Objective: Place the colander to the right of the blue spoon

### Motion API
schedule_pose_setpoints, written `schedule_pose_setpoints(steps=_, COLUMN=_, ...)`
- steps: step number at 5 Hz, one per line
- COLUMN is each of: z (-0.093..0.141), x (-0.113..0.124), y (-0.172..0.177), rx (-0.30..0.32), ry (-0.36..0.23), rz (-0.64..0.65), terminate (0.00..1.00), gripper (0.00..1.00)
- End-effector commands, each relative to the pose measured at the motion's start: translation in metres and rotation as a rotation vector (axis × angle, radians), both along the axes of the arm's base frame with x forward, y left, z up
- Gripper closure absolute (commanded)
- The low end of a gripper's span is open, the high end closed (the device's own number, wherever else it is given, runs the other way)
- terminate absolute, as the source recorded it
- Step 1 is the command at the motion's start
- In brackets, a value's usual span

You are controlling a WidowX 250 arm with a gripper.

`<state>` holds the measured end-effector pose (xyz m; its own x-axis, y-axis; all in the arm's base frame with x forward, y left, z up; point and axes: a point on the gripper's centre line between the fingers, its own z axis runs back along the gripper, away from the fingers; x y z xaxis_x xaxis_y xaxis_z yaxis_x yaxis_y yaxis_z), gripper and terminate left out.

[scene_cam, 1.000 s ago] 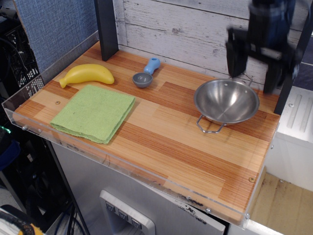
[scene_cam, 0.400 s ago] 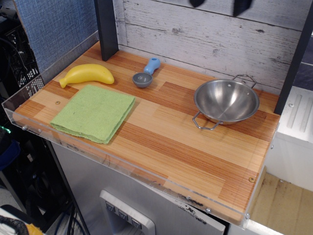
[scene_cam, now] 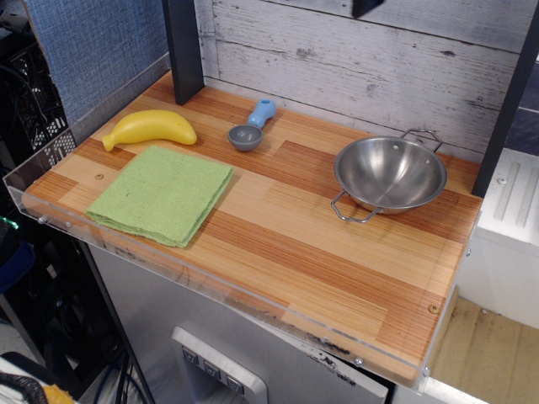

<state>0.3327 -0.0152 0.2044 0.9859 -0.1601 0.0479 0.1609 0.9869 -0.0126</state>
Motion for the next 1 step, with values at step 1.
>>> schedule_pose_setpoints(steps=1, z=0.0131, x=-0.0056, y=0.0034, rx=-0.004, ry=-0.037, rz=0.002, terminate=1.00, gripper=0.00)
